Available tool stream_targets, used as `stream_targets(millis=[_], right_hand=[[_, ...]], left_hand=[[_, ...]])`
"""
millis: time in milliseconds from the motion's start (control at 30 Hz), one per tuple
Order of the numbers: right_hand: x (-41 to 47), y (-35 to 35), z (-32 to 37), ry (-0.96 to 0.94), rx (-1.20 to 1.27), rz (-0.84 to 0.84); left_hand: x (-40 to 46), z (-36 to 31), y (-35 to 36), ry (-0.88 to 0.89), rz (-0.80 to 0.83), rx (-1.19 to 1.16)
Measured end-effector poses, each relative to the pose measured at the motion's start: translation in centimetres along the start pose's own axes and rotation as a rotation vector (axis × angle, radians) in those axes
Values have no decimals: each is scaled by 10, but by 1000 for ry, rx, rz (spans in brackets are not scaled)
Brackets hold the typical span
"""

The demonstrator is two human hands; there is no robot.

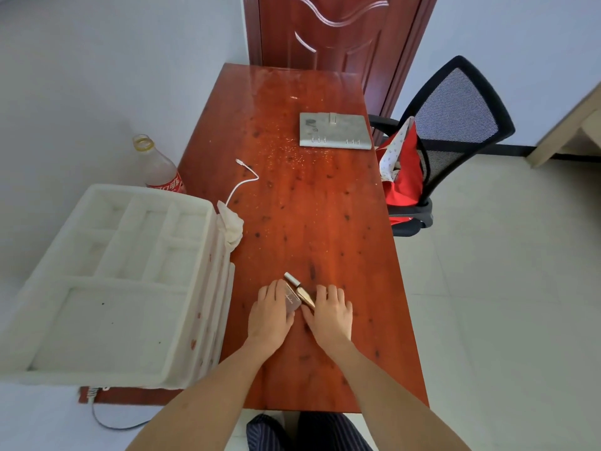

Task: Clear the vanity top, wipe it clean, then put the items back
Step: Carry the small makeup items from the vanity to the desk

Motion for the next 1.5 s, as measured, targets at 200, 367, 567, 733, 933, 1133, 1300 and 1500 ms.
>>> stream_targets(millis=[200, 367, 567, 733, 933, 1133, 1300, 1500], right_hand=[[-8, 7, -17, -186, 138, 58], [-3, 9, -12, -142, 205, 118], [-2, 11, 10, -62, 271, 166], [-10, 11, 18, -142, 216, 91], [-26, 12, 8, -313, -49, 11], [-23, 14, 8, -306, -145, 90], [-15, -4, 10, -318, -155, 69], [15, -63, 16, -339, -135, -79]], left_hand=[[-3, -2, 7, 56, 31, 45], [-8, -6, 8, 68, 47, 133], [-5, -8, 9, 104, 32, 77], [-1, -1, 15, 101, 107, 61], [7, -2, 20, 139, 257, 168], [11, -8, 9, 156, 259, 240], [17, -21, -11, 196, 180, 306], [29, -41, -65, 199, 29, 424]])
Point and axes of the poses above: each hand's wrist, its own x-axis towards the middle knuckle, its own y-axis out of the palm, z = x × y, the point moved 10 cm from there along x, towards the middle knuckle, and after that the axes turned 15 degrees about y, right-handed, at the moved point
